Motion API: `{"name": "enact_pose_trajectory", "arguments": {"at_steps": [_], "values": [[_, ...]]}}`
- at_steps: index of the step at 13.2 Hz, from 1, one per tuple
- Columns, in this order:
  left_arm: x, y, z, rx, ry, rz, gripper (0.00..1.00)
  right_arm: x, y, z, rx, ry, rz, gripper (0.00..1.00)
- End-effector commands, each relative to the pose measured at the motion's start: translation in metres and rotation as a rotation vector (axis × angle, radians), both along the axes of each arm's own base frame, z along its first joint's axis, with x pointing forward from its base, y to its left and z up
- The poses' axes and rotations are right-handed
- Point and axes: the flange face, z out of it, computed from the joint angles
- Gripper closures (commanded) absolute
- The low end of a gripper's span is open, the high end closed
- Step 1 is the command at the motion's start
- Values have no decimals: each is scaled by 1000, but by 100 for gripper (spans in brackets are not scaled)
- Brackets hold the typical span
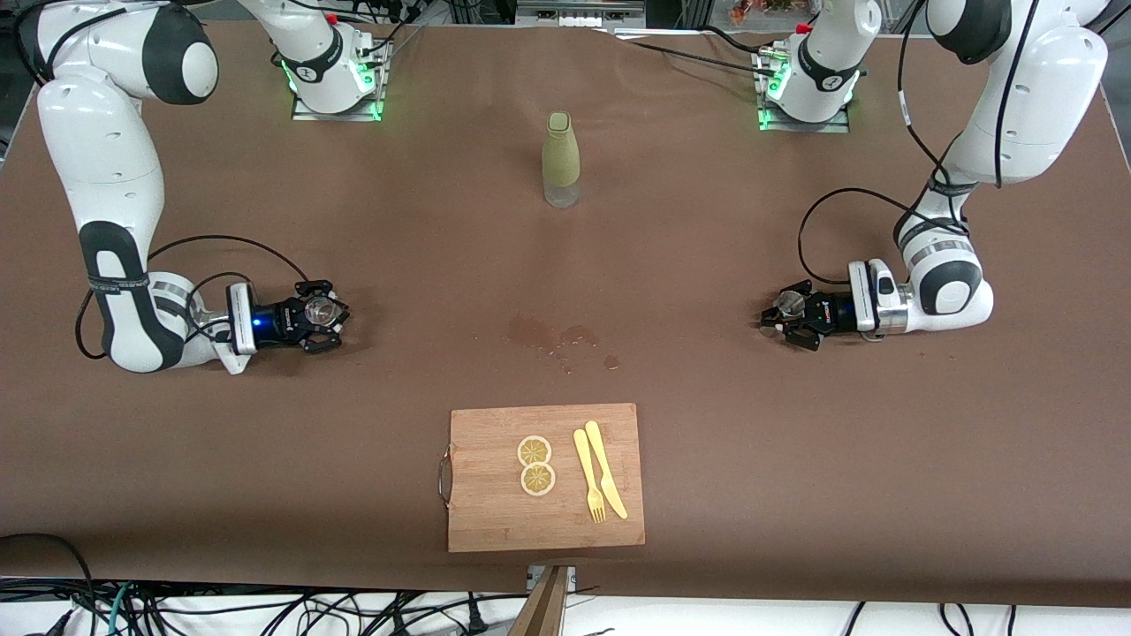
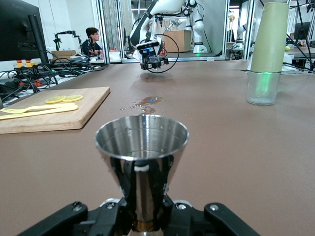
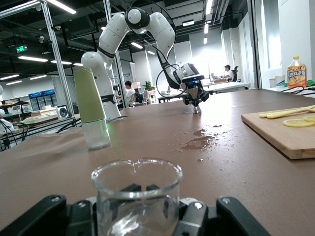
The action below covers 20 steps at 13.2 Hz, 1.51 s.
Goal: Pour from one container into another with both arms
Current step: 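Lift the beaker with the right gripper while the left gripper lifts the jigger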
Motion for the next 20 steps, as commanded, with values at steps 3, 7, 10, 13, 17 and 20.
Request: {"name": "enact_pose_trajectory", "arguments": {"at_steps": [3, 7, 10, 13, 17, 20], "values": [[-4, 4, -2, -29, -166, -25, 100, 8, 5, 26, 15, 48, 2, 96], [-3, 4, -2, -29, -151, -20, 100, 18, 7, 54, 13, 100, 20, 96], [2, 3, 8, -30, -104, -7, 100, 25, 8, 73, 13, 125, 37, 96], [7, -5, 22, -74, -52, -14, 100, 35, 8, 103, -16, 150, 40, 96], [12, -25, 35, -102, -29, -31, 100, 47, 25, 142, -56, 195, 51, 96], [34, -52, 57, -115, -51, -69, 100, 65, 41, 178, -94, 209, 66, 96]]}}
